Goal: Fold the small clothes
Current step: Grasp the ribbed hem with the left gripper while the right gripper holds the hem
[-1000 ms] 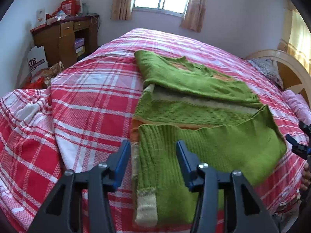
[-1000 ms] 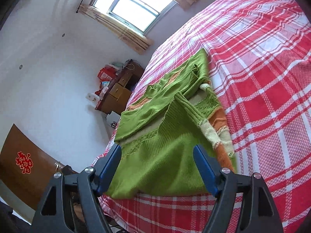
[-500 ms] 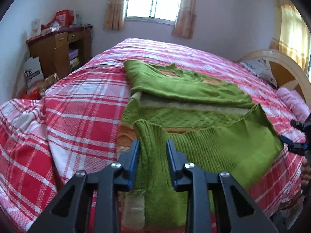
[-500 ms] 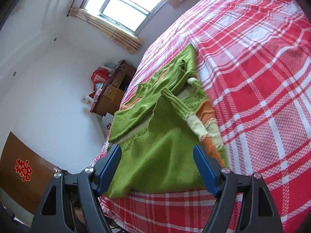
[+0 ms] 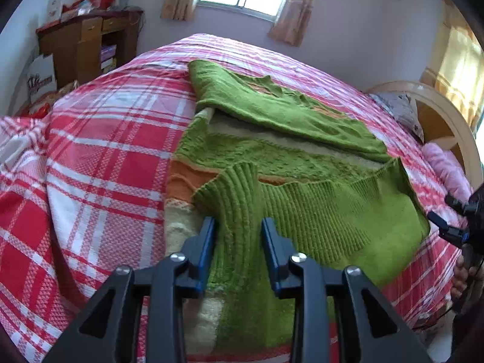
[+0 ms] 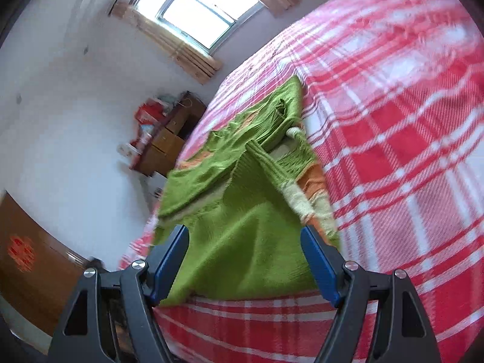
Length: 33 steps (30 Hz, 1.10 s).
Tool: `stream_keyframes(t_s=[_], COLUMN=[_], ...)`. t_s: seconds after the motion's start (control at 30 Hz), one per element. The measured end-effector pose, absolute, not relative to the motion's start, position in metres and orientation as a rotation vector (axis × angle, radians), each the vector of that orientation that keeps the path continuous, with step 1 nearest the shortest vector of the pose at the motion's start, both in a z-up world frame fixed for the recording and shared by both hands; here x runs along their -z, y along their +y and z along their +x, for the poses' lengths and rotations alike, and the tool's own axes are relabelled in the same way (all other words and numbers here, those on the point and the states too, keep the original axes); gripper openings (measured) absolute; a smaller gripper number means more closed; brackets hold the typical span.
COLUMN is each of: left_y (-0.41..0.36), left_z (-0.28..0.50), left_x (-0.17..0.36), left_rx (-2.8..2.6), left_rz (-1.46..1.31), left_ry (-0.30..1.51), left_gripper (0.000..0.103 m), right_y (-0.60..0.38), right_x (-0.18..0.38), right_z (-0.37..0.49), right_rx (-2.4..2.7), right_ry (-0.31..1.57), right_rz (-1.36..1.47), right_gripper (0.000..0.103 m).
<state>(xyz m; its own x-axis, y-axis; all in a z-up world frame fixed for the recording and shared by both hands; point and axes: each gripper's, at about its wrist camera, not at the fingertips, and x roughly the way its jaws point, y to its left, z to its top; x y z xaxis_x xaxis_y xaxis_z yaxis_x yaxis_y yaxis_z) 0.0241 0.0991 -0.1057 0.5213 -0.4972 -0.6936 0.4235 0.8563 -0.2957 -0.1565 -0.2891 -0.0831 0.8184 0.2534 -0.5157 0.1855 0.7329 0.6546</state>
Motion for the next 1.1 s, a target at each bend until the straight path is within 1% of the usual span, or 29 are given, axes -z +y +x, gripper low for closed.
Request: stream_keyframes(t_s=[0.1,0.3,0.4,0.53,0.57,0.6,0.63,0.67,0.7,0.73,0.87,1.1], left_y=[0.108,0.101,0.1,0.092,0.091,0.089,0.089,0.089,0.089,0.09,0.088,0.076], left_z=[0.03,0.033,0.034,0.033,0.032,0.03,0.03,0.03,0.03,0.031,0.027,0.038], left_x=[0.107,0.106,0.106,0.104,0.104,0.104,0.104,0.104,0.104,0.103,0.084,0.041], left_rx=[0.556,0.53,0.521,0.505,0.498,0.492,0.489,0.497,0.5,0.492,0.486,0.414], left_rz=[-0.162,-0.148,-0.15,-0.098,-0.078,-0.06,-0.052,-0.06,-0.079,-0.093,-0.092,-0.075], left_ry=[0.879,0.88,0.883,0.877,0.874,0.87,0.87,0.869,0.875,0.883,0.821,0.697], left_gripper=[0.034,0.034,0.033,0.031,0.029,0.025,0.022,0.014,0.012,0.011,0.01,0.01], right_y=[-0.283,-0.265,-0.26,-0.255,-0.253,-0.252,-0.251,-0.251,-0.25,-0.251,-0.254,-0.248], right_x=[0.068,0.046,0.049,0.069,0.076,0.082,0.087,0.092,0.094,0.093,0.071,0.024], right_z=[-0.152,-0.115,-0.091,-0.059,-0.053,-0.05,-0.047,-0.046,-0.049,-0.054,-0.077,-0.104], right_rx=[-0.003,0.022,0.017,0.016,0.011,0.006,0.0,0.004,0.023,0.021,0.043,0.146], right_ry=[0.628,0.678,0.692,0.763,0.784,0.801,0.818,0.833,0.822,0.803,0.708,0.552], right_rz=[0.624,0.325,0.22,0.154,0.141,0.139,0.144,0.148,0.144,0.153,0.199,0.14], right_gripper=[0.077,0.077,0.077,0.077,0.072,0.063,0.034,0.014,0.013,0.008,0.007,0.007])
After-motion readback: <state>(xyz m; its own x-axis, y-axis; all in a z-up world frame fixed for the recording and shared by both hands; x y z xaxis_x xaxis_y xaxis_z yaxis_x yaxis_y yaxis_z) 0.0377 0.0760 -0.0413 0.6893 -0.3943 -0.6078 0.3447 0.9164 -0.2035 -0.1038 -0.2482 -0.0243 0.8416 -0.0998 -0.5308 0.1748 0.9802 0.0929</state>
